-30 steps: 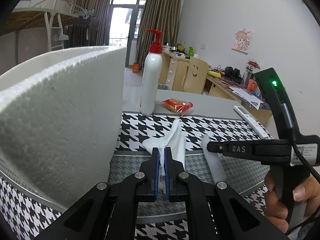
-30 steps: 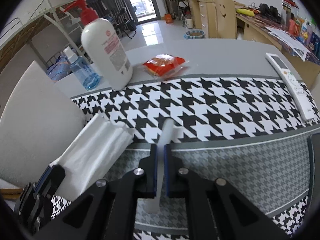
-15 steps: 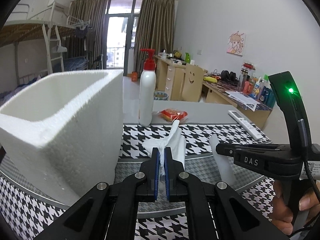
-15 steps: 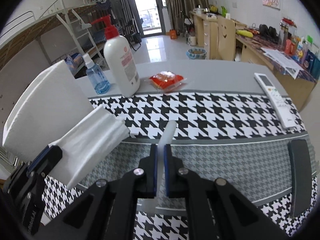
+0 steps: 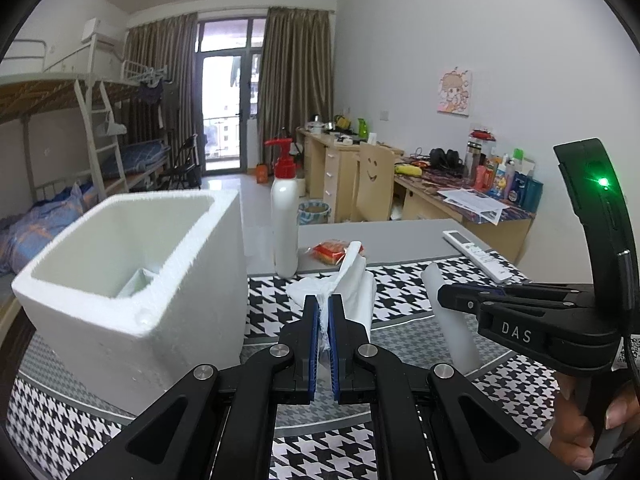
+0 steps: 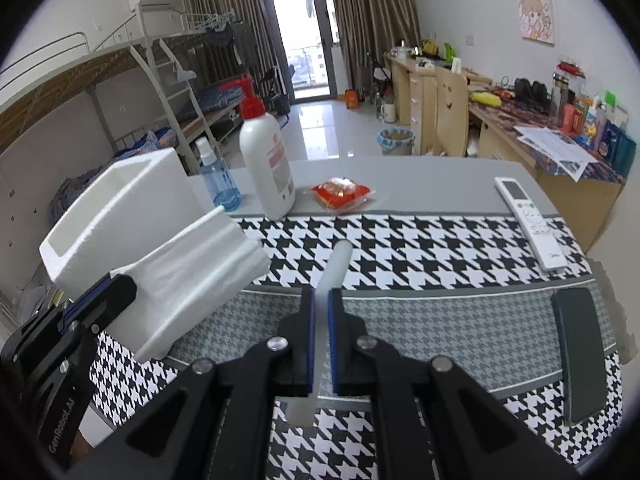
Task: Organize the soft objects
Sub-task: 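Carry the tissue over the foam box with the left tool while the right tool carries the roller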
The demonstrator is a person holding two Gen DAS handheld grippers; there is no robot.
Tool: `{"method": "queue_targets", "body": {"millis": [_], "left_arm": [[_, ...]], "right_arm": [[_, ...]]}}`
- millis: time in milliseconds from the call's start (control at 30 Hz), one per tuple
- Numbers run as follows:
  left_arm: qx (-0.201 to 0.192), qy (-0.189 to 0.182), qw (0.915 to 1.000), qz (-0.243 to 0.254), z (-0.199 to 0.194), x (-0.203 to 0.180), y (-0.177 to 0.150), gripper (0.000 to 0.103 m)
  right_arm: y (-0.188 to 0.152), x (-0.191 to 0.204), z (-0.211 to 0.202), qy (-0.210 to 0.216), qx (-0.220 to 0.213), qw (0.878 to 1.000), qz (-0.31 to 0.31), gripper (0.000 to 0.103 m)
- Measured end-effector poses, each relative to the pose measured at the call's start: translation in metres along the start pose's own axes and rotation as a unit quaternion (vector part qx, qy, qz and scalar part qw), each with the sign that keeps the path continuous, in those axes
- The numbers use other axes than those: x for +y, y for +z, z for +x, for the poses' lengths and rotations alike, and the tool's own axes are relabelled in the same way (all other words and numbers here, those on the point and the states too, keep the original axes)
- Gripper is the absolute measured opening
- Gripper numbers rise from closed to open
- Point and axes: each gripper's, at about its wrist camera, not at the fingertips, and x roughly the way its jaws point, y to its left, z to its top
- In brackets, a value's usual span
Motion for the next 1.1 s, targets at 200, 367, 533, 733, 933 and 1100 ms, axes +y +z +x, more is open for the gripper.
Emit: {"method": "queue_targets", "body": {"millis": [200, 367, 533, 733, 933, 1100], "left_arm": [[-0.015, -0.005, 0.9999, 0.007, -0.014, 0.001, 0.005, 0.005], [-0.023, -0.008, 0.9996, 0.016, -0.024, 0.001, 0.006, 0.005], [-0.035, -0.008, 0.9992, 0.020, -0.032, 0.004, 0.008, 0.005], [-0.045, -0.012, 0.9986, 0.024, -0.041, 0.007, 0.015, 0.005], [-0.057, -0.013, 0.9980, 0.024, -0.049, 0.012, 0.023, 0.005], [-0.065, -0.010, 0.9975, 0.026, -0.053, 0.016, 0.028, 0.005]], "right_arm": [[-0.004, 0.006, -0.014, -0.001, -0.011, 1.000, 0.003, 0.008], [-0.006, 0.012, -0.021, 0.000, -0.020, 1.000, 0.002, 0.008], [-0.006, 0.017, -0.027, -0.003, -0.032, 0.999, -0.004, 0.008], [-0.004, 0.026, -0.037, -0.004, -0.050, 0.999, -0.010, 0.008], [0.001, 0.034, -0.042, -0.002, -0.061, 0.998, -0.016, 0.008], [0.004, 0.041, -0.045, 0.000, -0.071, 0.997, -0.022, 0.008]]}}
